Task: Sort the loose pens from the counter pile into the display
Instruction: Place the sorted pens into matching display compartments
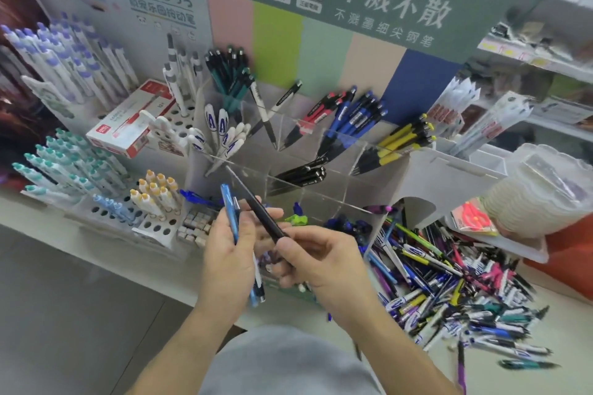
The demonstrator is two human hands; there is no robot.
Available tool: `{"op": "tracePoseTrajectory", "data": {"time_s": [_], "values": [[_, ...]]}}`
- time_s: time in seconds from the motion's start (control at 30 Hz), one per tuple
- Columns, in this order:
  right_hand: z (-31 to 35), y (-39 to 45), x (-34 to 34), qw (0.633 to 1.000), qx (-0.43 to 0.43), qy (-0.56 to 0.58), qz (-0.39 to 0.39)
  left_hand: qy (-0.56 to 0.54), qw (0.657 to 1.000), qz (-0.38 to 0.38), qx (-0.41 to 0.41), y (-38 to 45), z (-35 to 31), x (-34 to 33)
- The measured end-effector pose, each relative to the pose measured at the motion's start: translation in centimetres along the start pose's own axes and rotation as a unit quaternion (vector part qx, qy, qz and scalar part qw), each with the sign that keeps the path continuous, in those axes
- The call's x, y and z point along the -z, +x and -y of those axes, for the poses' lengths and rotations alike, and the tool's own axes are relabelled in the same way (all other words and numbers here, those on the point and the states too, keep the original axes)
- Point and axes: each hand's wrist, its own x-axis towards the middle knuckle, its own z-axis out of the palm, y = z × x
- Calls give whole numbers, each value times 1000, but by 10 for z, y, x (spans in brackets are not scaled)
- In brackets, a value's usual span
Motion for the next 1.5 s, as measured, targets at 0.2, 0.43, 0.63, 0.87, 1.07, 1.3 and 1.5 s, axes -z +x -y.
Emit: {"op": "tracePoseTrajectory", "data": {"time_s": [0.2, 0.43, 0.63, 0.87, 1.07, 1.3, 1.5], "values": [[34, 11, 47, 964, 145, -115, -193, -81, 993, 10, 90, 6, -3, 10], [69, 35, 61, 863, 320, -315, -230, -74, 993, 70, 64, 3, -17, 1], [77, 70, 42, 851, 279, -427, -123, -24, 997, 67, 39, 5, -21, -3], [32, 60, 23, 797, 371, -432, -203, -44, 997, 34, 55, 10, -19, -2], [1, 9, 6, 966, 116, -225, 47, -114, 992, 1, 46, 20, -22, -12], [21, 20, 15, 954, 231, -119, -152, -16, 999, 27, -19, 36, -26, -19], [102, 74, 20, 805, 472, -288, -214, 2, 998, 39, -47, 66, -39, -7]]}}
